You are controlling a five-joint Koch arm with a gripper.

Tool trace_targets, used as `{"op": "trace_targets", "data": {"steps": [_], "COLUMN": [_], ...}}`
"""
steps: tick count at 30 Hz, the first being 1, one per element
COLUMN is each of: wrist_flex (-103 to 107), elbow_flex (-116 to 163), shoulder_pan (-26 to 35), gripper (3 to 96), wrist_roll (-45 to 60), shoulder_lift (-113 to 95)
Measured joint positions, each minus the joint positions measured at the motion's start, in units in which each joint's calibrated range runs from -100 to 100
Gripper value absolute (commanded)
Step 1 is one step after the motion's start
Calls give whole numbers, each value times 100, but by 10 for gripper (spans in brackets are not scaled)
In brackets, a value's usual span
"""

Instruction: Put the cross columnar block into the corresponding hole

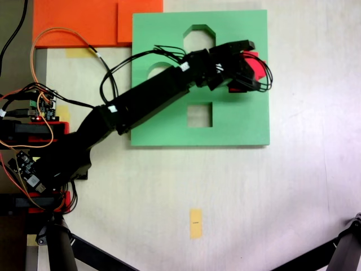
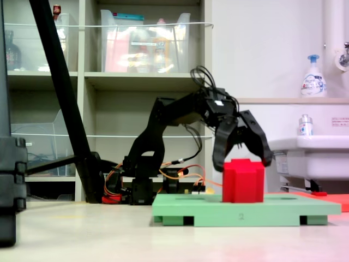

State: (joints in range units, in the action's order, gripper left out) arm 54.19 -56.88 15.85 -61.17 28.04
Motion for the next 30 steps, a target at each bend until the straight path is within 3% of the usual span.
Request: {"op": "trace_targets", "data": {"steps": [7, 15, 17, 22, 25, 30], "wrist_flex": [108, 372, 372, 382, 382, 382], "elbow_flex": [-20, -59, -59, -59, -59, -59], "shoulder_pan": [10, 29, 34, 34, 34, 34], "gripper": [441, 591, 668, 690, 811, 825], "wrist_roll": [-5, -20, -20, -44, -44, -44], "shoulder_lift": [27, 82, 109, 150, 164, 150]}}
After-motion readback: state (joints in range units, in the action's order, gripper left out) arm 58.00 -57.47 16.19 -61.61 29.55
